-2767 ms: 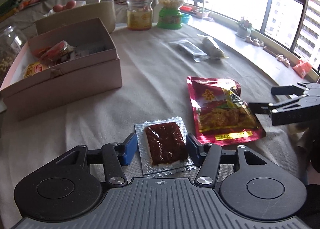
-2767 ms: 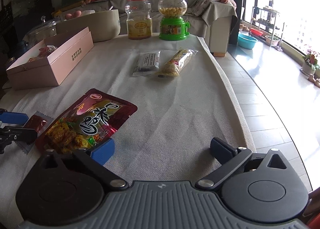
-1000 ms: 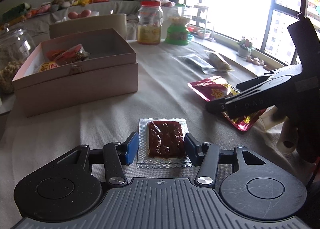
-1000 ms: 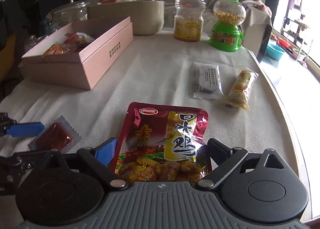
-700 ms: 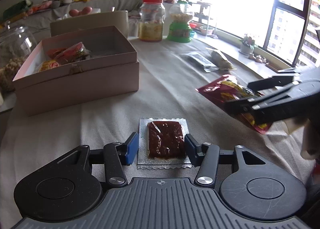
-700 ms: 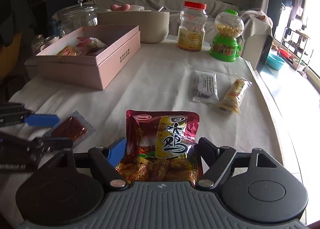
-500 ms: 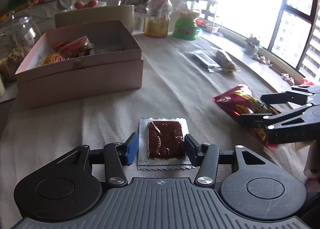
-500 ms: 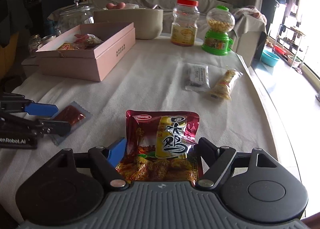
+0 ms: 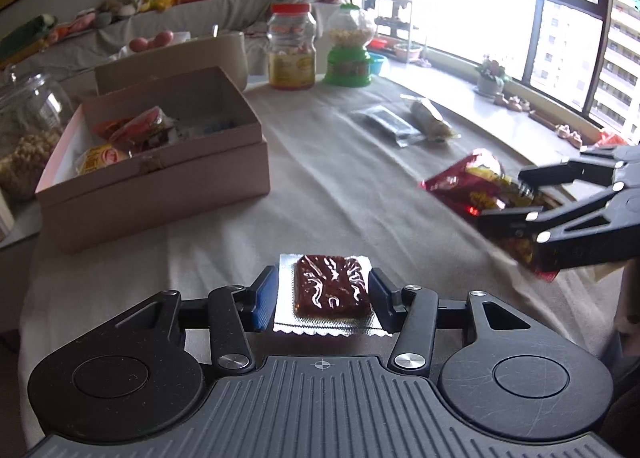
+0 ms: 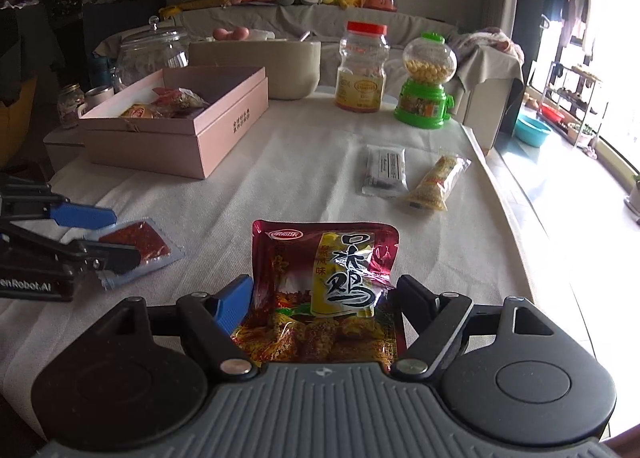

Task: Organize snacks
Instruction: 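Lift the red bag with the right gripper while the left carries the jerky packet toward the box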

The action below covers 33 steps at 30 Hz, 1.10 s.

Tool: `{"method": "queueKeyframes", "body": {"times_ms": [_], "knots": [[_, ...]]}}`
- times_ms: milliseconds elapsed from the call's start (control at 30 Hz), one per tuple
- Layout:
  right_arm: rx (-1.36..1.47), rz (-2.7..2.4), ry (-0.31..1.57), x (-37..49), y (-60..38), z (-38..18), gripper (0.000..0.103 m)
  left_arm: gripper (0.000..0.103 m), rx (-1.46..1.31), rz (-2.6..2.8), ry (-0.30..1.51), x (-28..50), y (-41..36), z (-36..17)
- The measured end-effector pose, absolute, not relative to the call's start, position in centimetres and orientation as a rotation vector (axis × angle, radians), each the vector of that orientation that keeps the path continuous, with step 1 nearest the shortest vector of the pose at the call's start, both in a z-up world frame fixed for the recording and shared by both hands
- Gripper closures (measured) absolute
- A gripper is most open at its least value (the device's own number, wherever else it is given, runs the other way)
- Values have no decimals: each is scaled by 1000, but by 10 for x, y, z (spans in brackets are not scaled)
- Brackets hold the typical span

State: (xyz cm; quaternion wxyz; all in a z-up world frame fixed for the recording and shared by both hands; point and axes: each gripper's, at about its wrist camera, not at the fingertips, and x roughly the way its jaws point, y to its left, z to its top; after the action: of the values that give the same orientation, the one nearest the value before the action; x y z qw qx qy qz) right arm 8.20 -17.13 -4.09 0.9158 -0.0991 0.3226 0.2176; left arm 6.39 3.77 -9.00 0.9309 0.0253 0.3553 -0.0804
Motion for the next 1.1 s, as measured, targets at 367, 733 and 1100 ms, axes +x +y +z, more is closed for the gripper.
{"method": "queueKeyframes", "body": {"times_ms": [367, 733, 1100], "knots": [[-212, 442, 613, 66, -174, -26, 24, 50, -1, -157, 737, 56, 41, -101], [-225, 460, 538, 52, -178, -2, 44, 62, -3, -142, 680, 35, 44, -84], [-179, 403, 720, 61, -181, -49, 17, 62, -30, -161, 670, 22, 43, -79]]}}
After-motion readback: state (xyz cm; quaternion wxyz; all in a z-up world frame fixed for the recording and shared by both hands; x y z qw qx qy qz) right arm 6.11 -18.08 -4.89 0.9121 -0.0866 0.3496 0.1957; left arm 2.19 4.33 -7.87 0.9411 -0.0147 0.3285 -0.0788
